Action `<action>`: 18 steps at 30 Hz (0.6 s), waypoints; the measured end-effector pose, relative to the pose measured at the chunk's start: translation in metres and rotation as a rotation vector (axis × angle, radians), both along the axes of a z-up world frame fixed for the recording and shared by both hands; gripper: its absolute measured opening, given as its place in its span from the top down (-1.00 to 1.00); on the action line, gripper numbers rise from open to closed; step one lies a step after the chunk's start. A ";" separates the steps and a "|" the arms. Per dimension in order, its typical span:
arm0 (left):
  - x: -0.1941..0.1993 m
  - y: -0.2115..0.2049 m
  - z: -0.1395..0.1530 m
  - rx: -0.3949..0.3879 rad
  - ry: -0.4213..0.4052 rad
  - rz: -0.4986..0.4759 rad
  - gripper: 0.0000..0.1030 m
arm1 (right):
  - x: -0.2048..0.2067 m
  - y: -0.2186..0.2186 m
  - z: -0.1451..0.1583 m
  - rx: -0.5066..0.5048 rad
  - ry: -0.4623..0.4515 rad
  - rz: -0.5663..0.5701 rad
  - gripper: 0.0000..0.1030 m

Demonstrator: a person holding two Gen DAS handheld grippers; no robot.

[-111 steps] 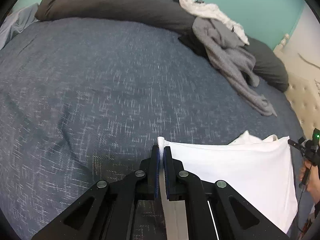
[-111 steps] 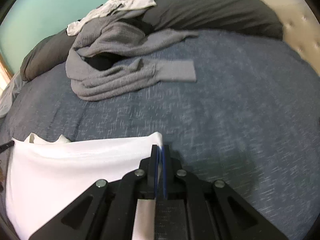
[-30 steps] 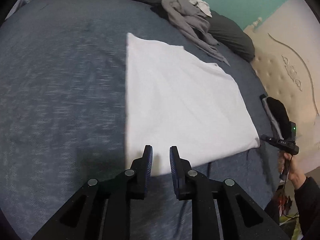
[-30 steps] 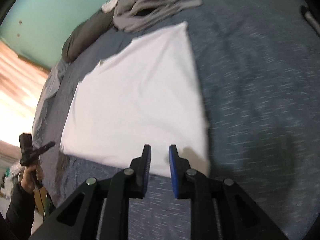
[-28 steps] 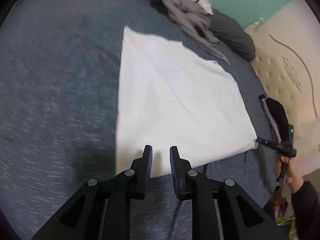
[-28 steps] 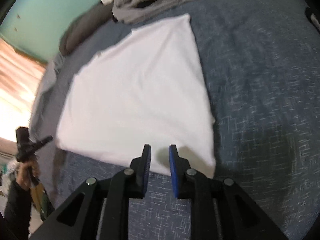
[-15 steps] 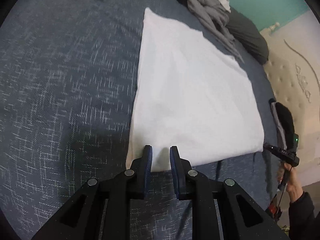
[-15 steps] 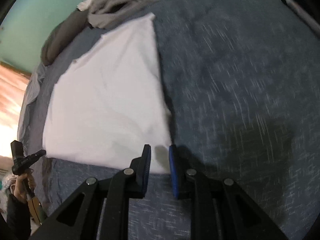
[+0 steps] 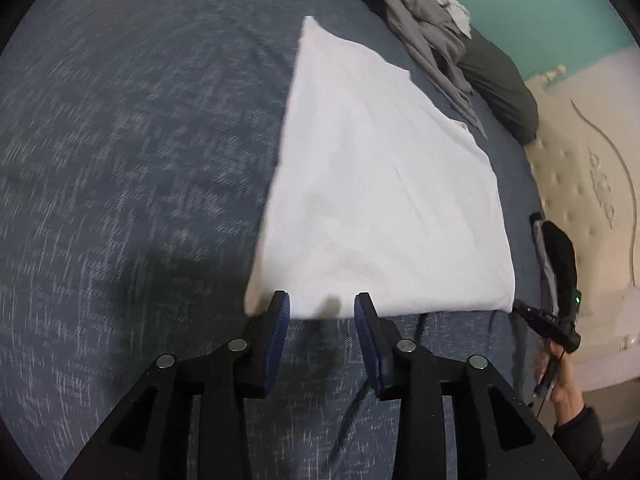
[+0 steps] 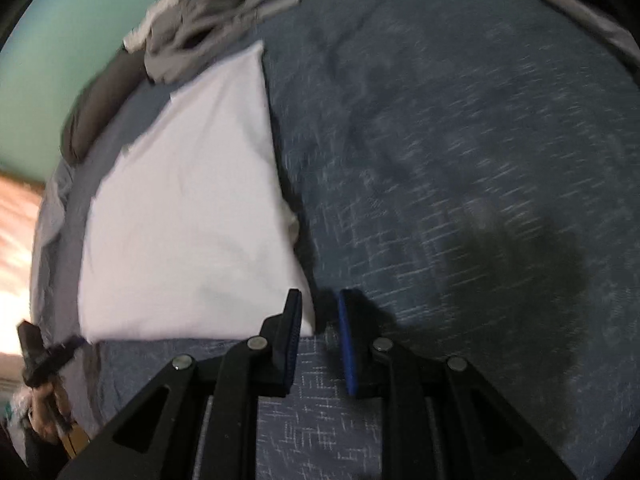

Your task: Fold clothes

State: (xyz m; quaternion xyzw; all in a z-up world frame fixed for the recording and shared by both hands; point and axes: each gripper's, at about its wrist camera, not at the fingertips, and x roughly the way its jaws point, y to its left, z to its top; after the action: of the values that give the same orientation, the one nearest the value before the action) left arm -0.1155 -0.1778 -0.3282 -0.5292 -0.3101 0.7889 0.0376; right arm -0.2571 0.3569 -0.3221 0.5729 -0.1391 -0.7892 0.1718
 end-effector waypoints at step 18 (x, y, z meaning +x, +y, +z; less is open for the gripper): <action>0.016 0.012 -0.021 0.118 0.010 0.206 -0.18 | 0.044 -0.068 0.017 -0.143 0.087 0.121 0.66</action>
State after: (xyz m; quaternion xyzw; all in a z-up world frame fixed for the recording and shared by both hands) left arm -0.0995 -0.1655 -0.3495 -0.4874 -0.4086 0.7716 -0.0109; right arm -0.2127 0.2884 -0.3053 0.5319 -0.1525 -0.7896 0.2653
